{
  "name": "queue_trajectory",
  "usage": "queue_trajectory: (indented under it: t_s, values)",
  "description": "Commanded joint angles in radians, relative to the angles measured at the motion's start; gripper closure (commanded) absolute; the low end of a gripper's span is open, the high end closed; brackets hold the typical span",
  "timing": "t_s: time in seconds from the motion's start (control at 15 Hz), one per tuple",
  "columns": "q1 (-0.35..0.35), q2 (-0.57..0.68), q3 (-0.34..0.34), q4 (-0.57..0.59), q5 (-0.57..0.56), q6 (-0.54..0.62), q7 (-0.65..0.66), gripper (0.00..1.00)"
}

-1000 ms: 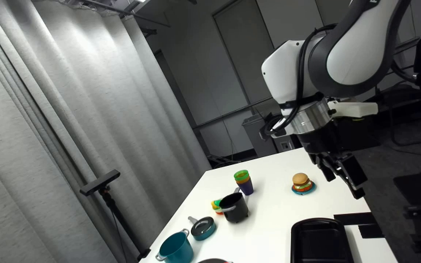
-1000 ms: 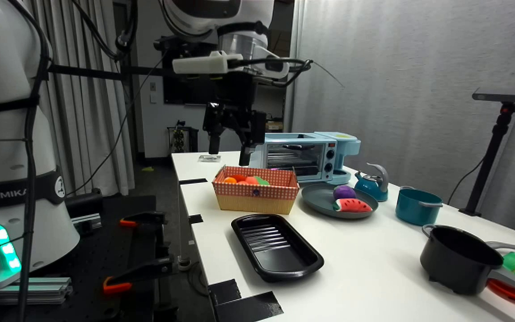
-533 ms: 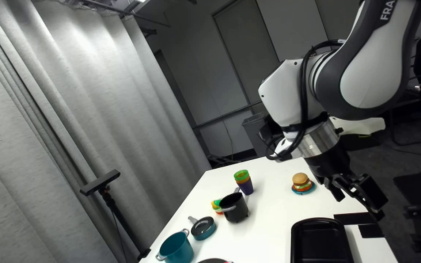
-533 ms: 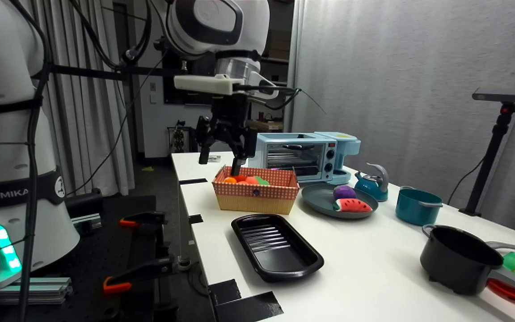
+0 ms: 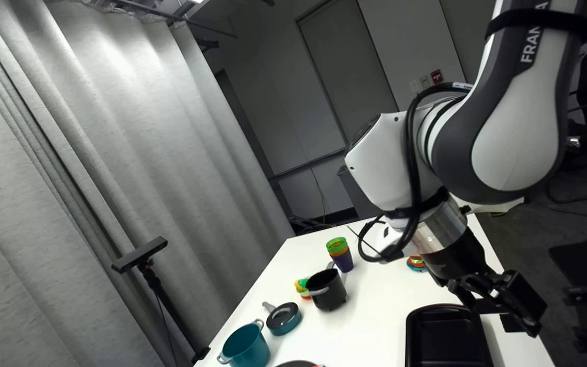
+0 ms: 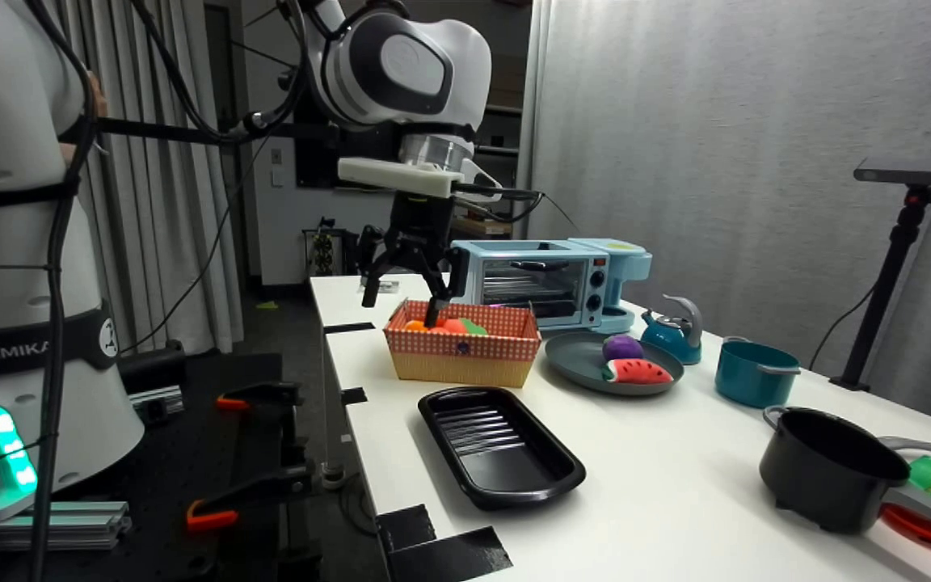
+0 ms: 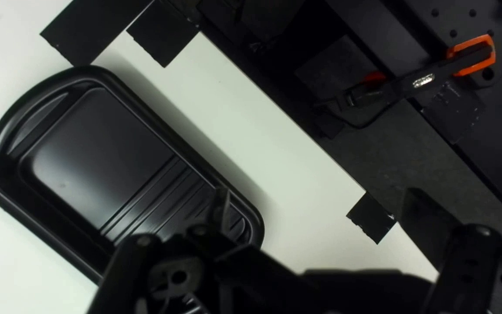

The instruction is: Get the orange object from the brown box and put it on the black tray

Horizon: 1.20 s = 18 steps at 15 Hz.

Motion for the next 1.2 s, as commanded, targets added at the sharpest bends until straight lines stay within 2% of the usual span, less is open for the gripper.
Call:
queue_trajectory:
  t_s: [0.0, 0.4, 0.73, 1.13]
  values:
    - [0.004, 0.123, 0.033, 0.1, -0.021, 0.027, -0.01, 0.0]
    - [-0.006, 0.249, 0.079, 0.206, -0.064, 0.071, -0.01, 0.0]
    - [0.009, 0.326, 0.113, 0.281, -0.143, 0.098, 0.019, 0.0]
    - [0.031, 0.357, 0.159, 0.348, -0.184, 0.106, 0.025, 0.0]
